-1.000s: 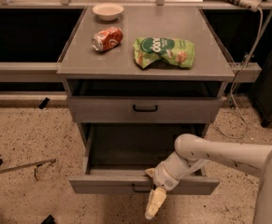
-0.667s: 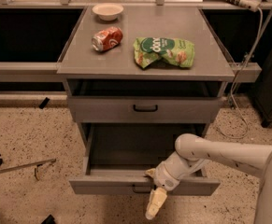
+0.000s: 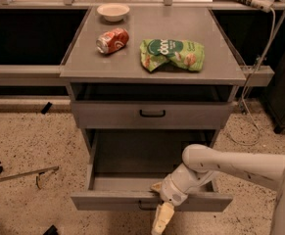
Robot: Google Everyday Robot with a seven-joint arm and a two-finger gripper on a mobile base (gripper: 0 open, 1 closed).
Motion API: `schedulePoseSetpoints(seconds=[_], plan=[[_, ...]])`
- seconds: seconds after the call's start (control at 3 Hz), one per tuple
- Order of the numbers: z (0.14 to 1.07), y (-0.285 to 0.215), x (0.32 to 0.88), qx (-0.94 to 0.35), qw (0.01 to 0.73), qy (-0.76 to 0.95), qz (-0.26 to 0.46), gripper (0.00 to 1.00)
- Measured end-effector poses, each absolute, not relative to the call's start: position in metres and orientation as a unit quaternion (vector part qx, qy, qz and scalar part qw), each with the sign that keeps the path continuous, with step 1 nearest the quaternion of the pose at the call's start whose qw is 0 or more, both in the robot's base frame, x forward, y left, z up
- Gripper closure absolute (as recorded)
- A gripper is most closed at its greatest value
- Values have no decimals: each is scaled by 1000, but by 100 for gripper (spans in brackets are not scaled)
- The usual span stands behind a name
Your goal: Open middle drawer
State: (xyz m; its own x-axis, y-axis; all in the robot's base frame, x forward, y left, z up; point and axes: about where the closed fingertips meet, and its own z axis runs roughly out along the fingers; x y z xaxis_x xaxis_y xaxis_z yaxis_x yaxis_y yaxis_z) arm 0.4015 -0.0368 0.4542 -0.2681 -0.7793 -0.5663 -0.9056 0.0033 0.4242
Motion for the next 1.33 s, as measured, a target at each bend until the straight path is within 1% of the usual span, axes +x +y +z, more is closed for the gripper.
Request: schedulePoseSetpoints(seconds=[0.33, 0.67, 1.33], plan=[[453, -34, 396, -603, 79, 695, 384, 0], [459, -41, 368, -597, 72, 692, 399, 0], [481, -66, 294, -577, 23, 702, 417, 0]])
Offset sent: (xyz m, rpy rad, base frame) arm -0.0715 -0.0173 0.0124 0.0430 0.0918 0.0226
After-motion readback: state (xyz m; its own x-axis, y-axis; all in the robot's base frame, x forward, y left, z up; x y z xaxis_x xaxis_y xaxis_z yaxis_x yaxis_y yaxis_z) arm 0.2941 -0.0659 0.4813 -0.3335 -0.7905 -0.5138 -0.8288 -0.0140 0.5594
